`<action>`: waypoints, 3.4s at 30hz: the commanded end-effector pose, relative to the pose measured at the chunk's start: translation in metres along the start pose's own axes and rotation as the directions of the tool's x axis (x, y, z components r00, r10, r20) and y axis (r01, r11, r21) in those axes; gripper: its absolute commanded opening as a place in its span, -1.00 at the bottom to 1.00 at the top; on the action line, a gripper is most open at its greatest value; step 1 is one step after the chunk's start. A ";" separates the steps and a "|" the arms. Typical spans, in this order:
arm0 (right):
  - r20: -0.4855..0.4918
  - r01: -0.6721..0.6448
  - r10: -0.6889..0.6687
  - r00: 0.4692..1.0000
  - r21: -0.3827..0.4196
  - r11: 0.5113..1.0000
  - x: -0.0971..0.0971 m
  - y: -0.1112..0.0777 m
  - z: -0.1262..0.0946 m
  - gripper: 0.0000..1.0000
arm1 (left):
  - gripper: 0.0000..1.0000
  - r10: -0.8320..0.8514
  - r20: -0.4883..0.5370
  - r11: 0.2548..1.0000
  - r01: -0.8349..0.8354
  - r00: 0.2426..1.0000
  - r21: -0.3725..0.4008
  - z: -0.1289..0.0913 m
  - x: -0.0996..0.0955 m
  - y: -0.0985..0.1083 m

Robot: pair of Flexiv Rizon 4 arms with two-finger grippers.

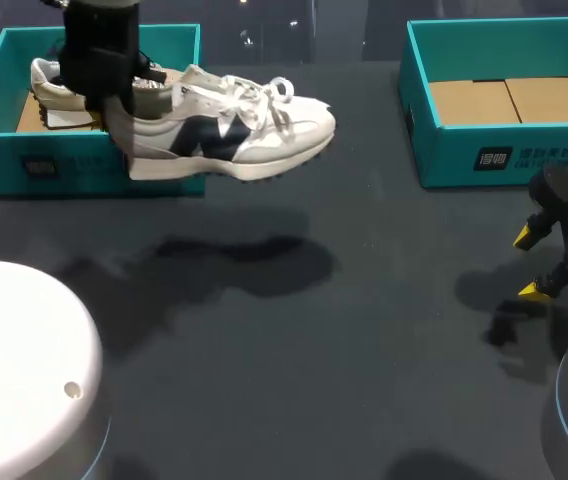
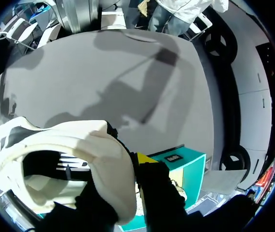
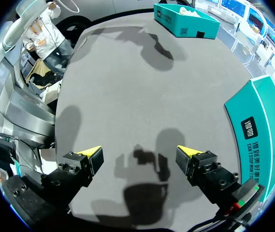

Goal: Take the shoe out of the shoebox, open the shoe tongue, remove and reinsert the insole, then place the shoe into the shoebox

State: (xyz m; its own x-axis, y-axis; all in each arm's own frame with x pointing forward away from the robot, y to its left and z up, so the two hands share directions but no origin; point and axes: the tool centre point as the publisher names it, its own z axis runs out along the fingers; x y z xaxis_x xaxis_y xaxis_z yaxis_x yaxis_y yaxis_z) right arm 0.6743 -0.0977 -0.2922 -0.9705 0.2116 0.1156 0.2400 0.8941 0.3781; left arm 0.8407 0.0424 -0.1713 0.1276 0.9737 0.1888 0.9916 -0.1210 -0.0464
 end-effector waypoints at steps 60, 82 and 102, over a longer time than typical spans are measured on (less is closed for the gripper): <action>0.003 0.000 0.000 1.000 0.002 1.000 0.002 0.000 0.000 1.00 | -1.00 0.000 -0.089 0.999 -0.004 0.996 -0.047 0.162 -0.219 -0.088; 0.003 0.000 0.000 1.000 0.002 1.000 0.002 0.000 0.000 1.00 | 0.97 -0.011 -0.071 1.000 0.010 0.997 -0.013 0.170 -0.214 -0.085; 0.003 0.000 0.000 1.000 0.002 1.000 0.002 0.000 0.000 1.00 | 1.00 -0.373 0.445 0.927 0.352 0.814 0.132 0.073 -0.163 -0.122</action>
State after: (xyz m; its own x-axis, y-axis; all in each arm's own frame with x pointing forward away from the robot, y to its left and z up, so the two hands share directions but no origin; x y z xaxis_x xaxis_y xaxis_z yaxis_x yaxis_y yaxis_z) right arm 0.6742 -0.0977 -0.2921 -0.9705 0.2117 0.1156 0.2401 0.8941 0.3781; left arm 0.7008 -0.1199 -0.2681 -0.2004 0.9797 0.0003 0.9772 0.1999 -0.0714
